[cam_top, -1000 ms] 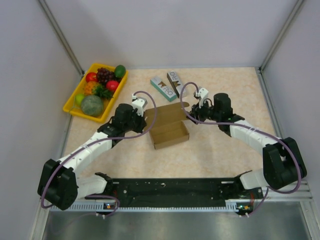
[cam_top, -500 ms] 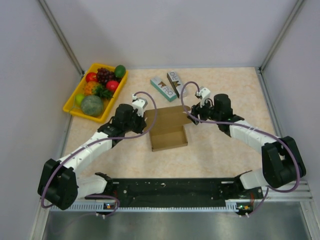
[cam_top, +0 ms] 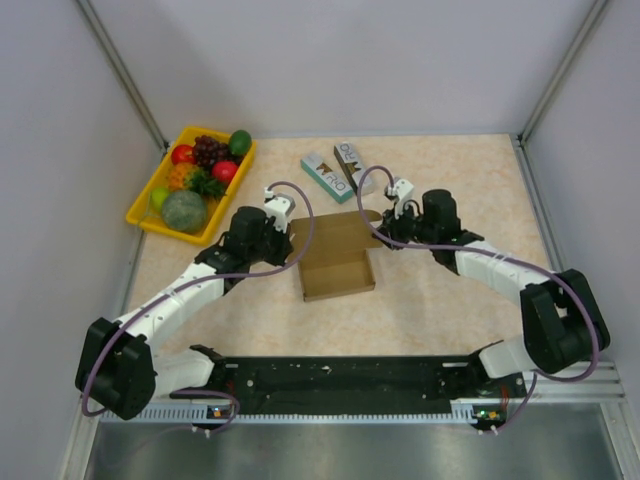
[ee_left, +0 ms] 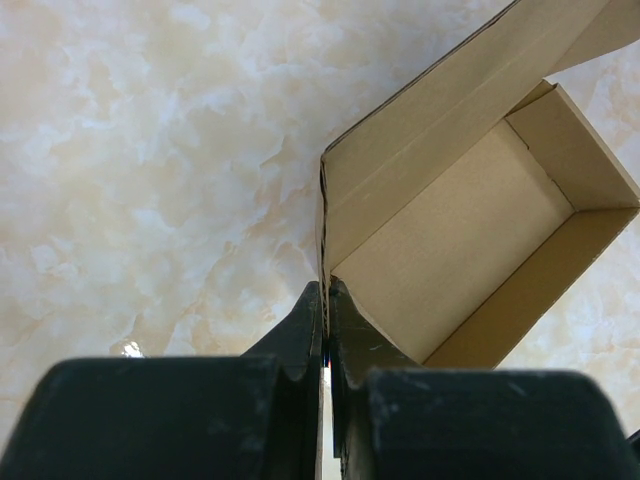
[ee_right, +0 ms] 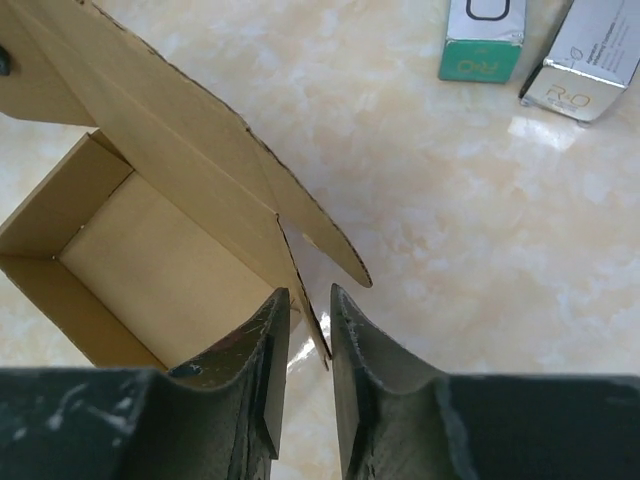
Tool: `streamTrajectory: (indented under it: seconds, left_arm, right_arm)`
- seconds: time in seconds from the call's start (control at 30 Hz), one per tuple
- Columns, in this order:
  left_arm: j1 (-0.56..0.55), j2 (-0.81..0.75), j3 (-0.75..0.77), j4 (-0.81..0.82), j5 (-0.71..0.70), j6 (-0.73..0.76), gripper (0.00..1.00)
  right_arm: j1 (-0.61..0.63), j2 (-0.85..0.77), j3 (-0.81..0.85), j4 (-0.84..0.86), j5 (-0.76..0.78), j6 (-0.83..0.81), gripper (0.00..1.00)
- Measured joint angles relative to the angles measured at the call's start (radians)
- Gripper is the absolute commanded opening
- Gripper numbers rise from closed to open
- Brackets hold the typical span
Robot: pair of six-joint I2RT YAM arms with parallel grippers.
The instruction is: Fold the paper box
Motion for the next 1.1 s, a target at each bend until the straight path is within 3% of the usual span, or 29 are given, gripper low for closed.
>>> streamTrajectory:
  seconds: [0.1,0.13,0.47,0.77,1.1]
  left_arm:
    - [0.000,0.000,0.000,0.000,-0.003,-0.008,0.00]
    - [0.000,0.000,0.000,0.000,-0.008,-0.014,0.00]
    - [-0.029,0.000,0.000,0.019,-0.111,-0.167,0.00]
    - [-0.115,0.031,0.013,0.037,-0.241,-0.257,0.00]
    - [-0.201,0.038,0.008,0.048,-0.380,-0.306,0.00]
  right_arm:
    - [0.016,-0.021,-0.019,0.020,0.042,0.024,0.08]
    - [0.026,-0.031,-0.024,0.021,0.058,0.028,0.00]
    - [0.220,-0.176,-0.089,0.034,0.415,0.145,0.00]
    - [0.304,-0.165,-0.124,0.062,0.685,0.307,0.00]
    - [0.510,-0.161,-0.124,-0.002,1.079,0.470,0.00]
